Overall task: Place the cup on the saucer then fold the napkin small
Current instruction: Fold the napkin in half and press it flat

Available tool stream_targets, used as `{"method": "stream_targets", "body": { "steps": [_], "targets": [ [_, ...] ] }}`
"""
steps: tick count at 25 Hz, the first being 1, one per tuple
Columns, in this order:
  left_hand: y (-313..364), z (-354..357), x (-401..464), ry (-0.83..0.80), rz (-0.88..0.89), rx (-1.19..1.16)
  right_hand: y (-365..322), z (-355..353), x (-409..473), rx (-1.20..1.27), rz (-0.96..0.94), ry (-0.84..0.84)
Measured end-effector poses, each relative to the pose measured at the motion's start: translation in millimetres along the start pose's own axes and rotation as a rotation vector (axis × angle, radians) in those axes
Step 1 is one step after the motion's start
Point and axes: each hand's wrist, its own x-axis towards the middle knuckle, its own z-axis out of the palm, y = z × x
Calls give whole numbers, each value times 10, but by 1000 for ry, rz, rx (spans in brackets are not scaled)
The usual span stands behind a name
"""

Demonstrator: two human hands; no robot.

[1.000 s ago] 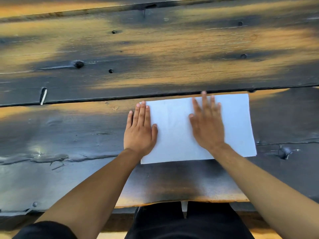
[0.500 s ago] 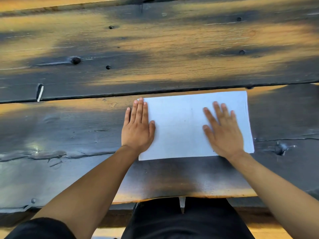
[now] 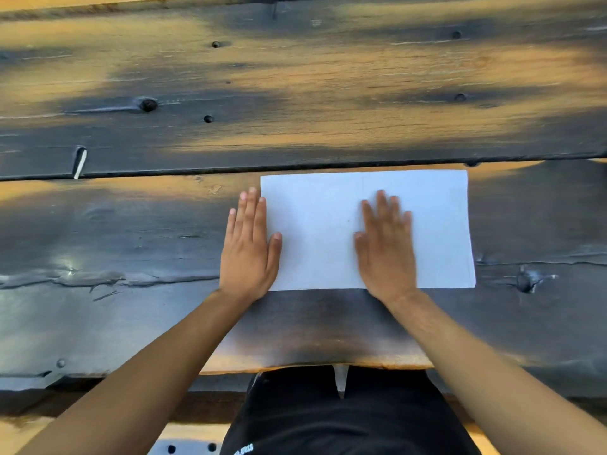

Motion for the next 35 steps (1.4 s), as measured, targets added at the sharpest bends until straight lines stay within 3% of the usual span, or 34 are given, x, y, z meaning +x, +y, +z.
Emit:
{"method": "stream_targets", "body": {
  "steps": [4, 9, 16, 21, 26, 35],
  "targets": [
    [87, 174, -239, -174, 48, 202, -759, 308, -96, -36, -231, -67],
    [68, 264, -241, -180, 30, 275, -392, 376, -108, -123, -270, -59],
    [111, 203, -222, -246, 6, 284, 1056, -16, -274, -122, -13, -81],
    [121, 81, -167, -193, -8, 226, 910, -124, -136, 12, 44, -26],
    [178, 65, 382, -164, 14, 238, 416, -132, 476, -37, -92, -12],
    [-75, 143, 512, -205, -61, 274, 1260, -169, 674, -148, 20, -8]
  ]
}}
